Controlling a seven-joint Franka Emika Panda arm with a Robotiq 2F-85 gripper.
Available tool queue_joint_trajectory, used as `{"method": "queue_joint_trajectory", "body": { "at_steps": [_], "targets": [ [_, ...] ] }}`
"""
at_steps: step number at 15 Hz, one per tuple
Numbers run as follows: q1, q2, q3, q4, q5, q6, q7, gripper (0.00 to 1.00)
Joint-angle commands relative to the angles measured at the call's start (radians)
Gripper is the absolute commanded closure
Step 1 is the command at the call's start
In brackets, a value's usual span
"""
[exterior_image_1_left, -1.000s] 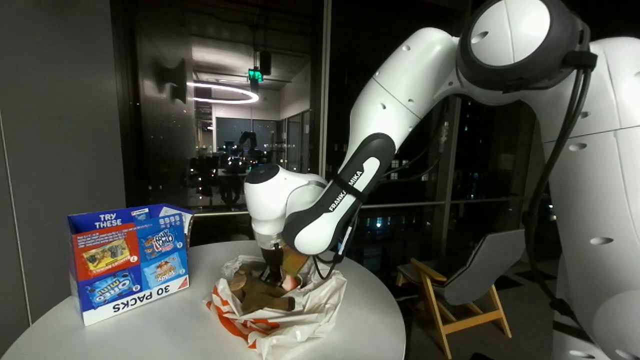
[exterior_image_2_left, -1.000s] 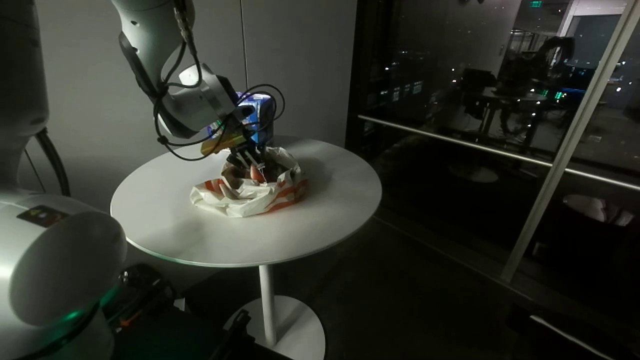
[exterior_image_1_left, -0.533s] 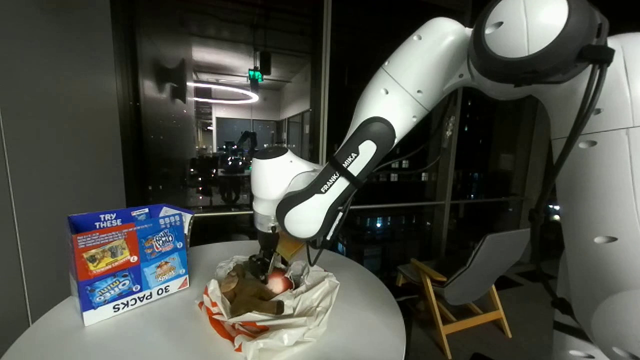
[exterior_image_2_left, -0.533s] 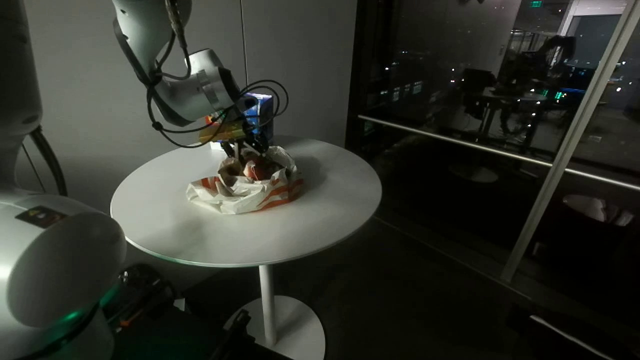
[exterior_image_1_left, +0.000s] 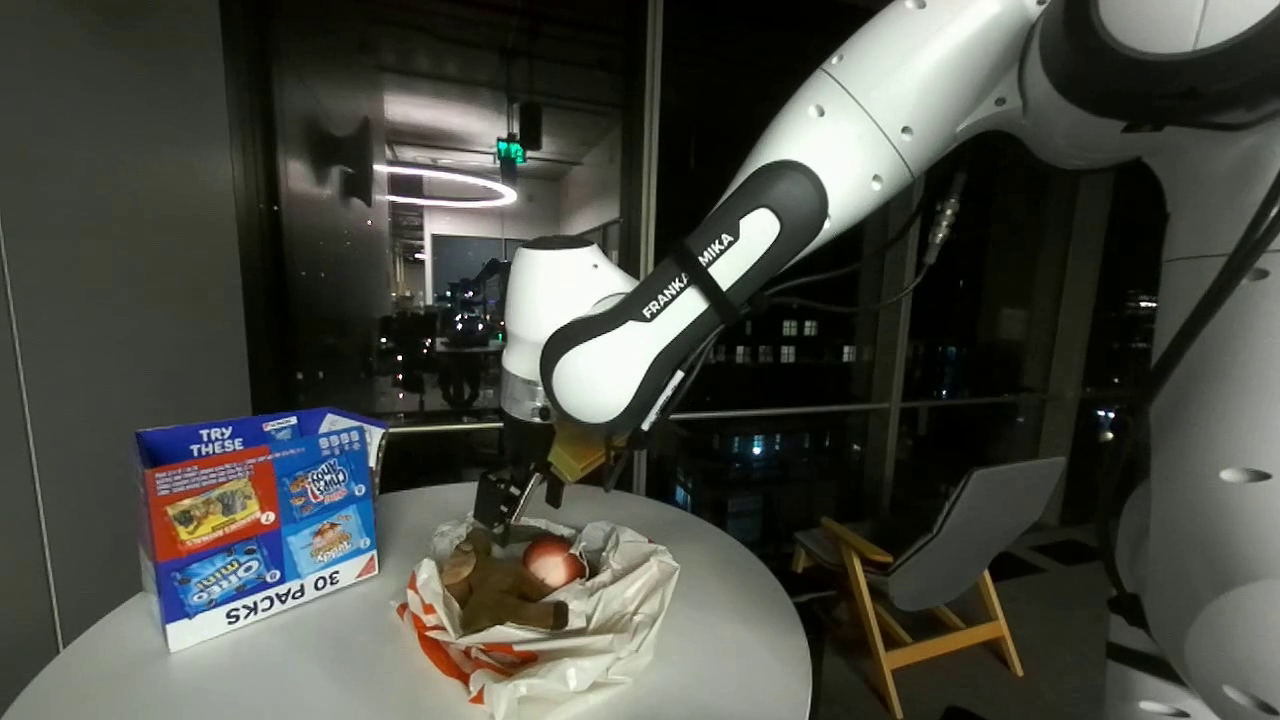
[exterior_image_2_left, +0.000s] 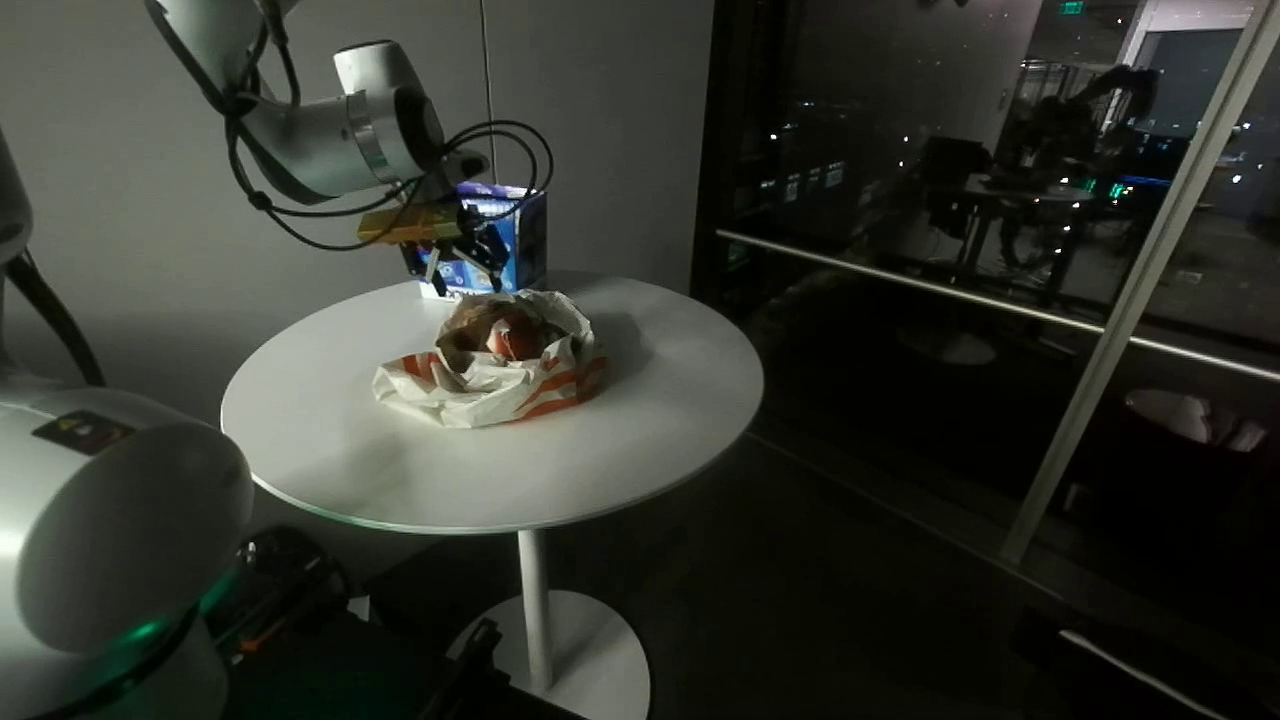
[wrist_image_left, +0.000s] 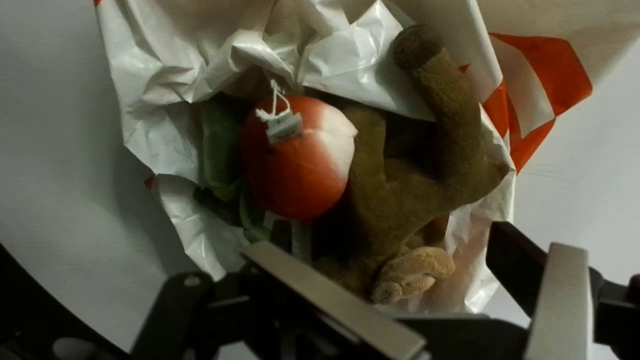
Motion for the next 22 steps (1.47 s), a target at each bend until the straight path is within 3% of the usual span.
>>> {"method": "queue_joint_trajectory", "body": {
  "at_steps": [1,4,7,11,17,22],
  "targets": [
    [-0.006,0.005,0.002,0.001,0.002,-0.002,-0.003,0.00],
    [-0.007,0.020,0.004,0.001,0.032,0.011,-0.026,0.00],
    [-0.004,0.030,0.019,-0.034,0.056,0.052,-0.154,0.00],
    [-0.002,0.055,0.008,-0.073,-0.070,0.096,-0.224,0.00],
    [0.000,0.045,0.006,-0.119,-0.209,0.253,-0.213,0.00],
    [-0.010,0.080,0.036,-0.134,-0.107,0.258,-0.302,0.00]
  ]
}}
